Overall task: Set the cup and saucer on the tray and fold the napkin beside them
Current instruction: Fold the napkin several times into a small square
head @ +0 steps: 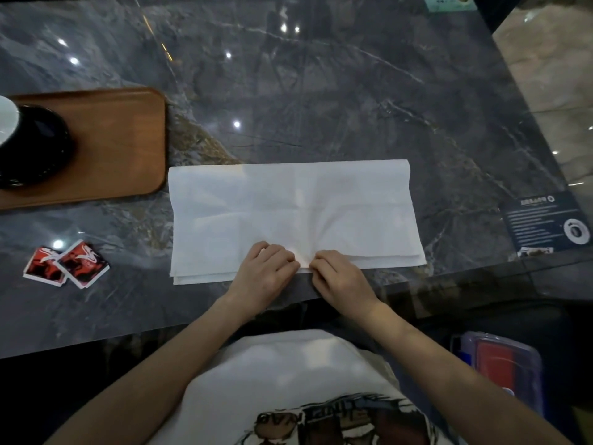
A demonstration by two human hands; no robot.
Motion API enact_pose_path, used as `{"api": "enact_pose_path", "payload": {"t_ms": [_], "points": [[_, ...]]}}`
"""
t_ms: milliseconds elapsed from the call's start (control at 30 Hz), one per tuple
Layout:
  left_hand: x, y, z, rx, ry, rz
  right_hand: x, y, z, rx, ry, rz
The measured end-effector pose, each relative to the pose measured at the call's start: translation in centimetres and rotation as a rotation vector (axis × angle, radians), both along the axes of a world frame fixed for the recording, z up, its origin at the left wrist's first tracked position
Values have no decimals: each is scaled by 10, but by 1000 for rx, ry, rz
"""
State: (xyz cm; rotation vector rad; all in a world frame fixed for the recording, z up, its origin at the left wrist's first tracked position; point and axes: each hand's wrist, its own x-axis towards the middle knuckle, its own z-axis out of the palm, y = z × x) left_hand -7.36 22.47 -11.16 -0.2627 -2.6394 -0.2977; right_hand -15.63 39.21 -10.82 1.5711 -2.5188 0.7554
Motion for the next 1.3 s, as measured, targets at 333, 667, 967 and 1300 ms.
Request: {"api": "enact_pose_path", "payload": {"t_ms": [333, 667, 967, 1300], "points": [[1, 1, 3, -116, -46, -40, 0, 2, -7, -19, 172, 77], [-6, -6, 11, -142, -141, -183, 1, 3, -9, -15, 191, 83], [-4, -12, 7, -113, -140, -236, 0, 8, -3, 5, 281, 36], [-17, -13, 5, -74, -156, -116, -23, -4, 7, 3, 361, 31]]}}
